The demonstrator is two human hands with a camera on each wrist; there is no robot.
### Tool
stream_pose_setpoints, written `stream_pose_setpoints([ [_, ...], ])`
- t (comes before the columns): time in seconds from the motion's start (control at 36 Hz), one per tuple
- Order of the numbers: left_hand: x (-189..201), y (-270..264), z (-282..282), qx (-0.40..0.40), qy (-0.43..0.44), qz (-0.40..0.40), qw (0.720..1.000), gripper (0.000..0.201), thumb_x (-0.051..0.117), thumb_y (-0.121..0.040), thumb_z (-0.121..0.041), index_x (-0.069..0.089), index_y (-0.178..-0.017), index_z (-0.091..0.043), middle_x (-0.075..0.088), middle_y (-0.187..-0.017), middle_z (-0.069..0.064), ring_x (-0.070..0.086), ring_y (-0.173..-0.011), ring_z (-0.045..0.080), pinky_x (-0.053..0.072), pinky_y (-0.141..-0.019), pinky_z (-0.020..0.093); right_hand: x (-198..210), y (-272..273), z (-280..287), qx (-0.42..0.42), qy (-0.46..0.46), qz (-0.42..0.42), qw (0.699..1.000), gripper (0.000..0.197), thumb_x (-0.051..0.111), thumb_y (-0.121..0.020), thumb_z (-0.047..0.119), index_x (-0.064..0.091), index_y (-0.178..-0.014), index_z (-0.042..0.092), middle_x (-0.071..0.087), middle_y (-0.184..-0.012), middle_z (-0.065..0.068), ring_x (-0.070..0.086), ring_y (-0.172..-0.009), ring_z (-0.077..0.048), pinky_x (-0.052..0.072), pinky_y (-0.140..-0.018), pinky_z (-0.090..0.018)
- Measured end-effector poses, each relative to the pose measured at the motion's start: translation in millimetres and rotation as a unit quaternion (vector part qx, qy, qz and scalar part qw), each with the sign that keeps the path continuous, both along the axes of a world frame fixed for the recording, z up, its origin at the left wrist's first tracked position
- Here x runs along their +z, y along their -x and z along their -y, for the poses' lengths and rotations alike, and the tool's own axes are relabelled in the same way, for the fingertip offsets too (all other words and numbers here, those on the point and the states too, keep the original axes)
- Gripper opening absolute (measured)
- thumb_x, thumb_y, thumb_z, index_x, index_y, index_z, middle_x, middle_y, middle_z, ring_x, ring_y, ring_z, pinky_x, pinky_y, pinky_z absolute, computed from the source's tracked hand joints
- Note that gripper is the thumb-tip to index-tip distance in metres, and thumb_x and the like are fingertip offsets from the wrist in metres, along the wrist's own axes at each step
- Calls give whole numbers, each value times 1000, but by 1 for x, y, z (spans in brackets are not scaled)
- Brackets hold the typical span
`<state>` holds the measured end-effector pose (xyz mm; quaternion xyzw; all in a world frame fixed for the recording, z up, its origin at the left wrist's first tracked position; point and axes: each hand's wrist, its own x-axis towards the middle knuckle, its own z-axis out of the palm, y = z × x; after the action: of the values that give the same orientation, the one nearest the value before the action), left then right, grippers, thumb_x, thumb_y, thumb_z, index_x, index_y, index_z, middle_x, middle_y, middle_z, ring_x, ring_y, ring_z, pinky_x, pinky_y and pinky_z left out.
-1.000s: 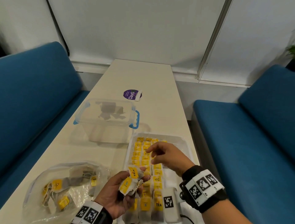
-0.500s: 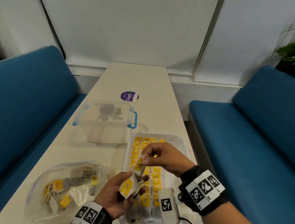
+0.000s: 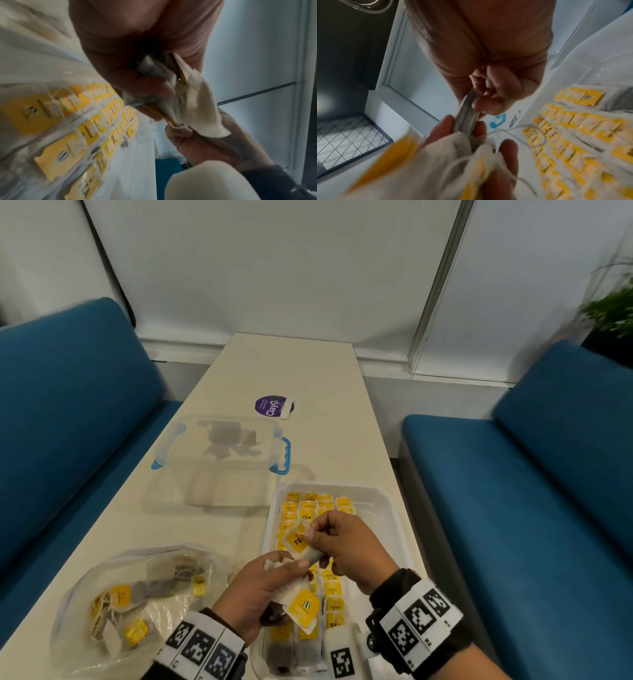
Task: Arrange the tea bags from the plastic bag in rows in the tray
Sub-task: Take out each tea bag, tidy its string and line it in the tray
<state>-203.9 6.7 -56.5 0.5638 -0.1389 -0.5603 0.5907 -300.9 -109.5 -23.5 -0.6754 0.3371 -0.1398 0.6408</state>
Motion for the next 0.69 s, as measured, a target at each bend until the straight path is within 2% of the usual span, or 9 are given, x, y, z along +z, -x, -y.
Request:
stream_pose_setpoints([
  [0.06,-1,-1,1,-2,-8,6,1000,22,79,-55,-29,60,-51,-19,56,-73,17,48,-51,20,35,-51,23,-2,-1,-1,6,-10,-6,1000,14,62,-89,10,52,-79,10,56,-66,-9,49,-39,-6,32,-35,-16],
  [0.11,-4,-3,1,-5,-19,9,1000,25,84,-54,-26,60,-52,-19,53,-76,18,46,-56,20,36,-55,25,-3,1,-1,16,-25,-15,999,14,66,-86,16,53,-88,11,59,-68,-10,53,-44,-9,33,-37,-19],
  [0.22,-9,-7,1,-2,-32,-9,999,26,85,-48,-28,63,-57,-18,48,-78,18,41,-58,20,33,-54,24,-3,8,2,45,-69,-39,996,38,74,-79,13,48,-108,12,61,-71,-6,60,-55,-14,37,-41,-22],
  [0.28,-11,-8,0,-1,-43,-10,999,35,83,-43,-36,65,-64,-16,49,-78,19,43,-54,21,35,-52,23,-4,10,4,49,-92,-40,994,41,73,-78,7,46,-109,11,62,-69,-5,60,-55,-15,38,-41,-22],
  [0.39,-12,-9,0,-18,-49,-15,999,41,87,-52,-34,62,-76,-12,51,-73,17,47,-43,19,35,-45,18,-5,9,4,29,-123,-45,991,43,71,-77,2,44,-110,8,66,-74,-11,57,-52,-16,35,-41,-24],
  [0.44,-13,-9,1,-21,-50,-15,998,42,86,-46,-38,63,-71,-13,53,-69,15,49,-45,21,37,-48,20,-6,7,4,25,-129,-55,990,44,71,-76,3,43,-109,10,67,-80,-16,55,-51,-16,34,-41,-25],
  [0.53,-18,-11,2,-19,-58,-6,998,51,85,-37,-35,62,-75,-11,57,-73,16,53,-52,22,39,-54,24,-8,7,5,22,-113,-76,990,41,71,-77,8,46,-108,13,66,-76,-9,56,-53,-13,33,-41,-23],
  [0.64,-21,-11,3,-24,-55,-3,998,37,79,-40,-22,58,-68,-10,55,-59,12,51,-46,21,37,-52,23,-9,9,8,43,-99,-82,991,41,72,-75,-1,48,-107,12,62,-60,4,56,-54,-11,35,-41,-22],
  [0.69,-20,-10,4,-29,-61,1,998,31,77,-42,-20,59,-65,-12,53,-54,9,49,-45,20,35,-52,22,-8,10,9,57,-97,-84,990,40,71,-74,-6,50,-104,11,58,-58,3,56,-51,-11,36,-41,-22],
])
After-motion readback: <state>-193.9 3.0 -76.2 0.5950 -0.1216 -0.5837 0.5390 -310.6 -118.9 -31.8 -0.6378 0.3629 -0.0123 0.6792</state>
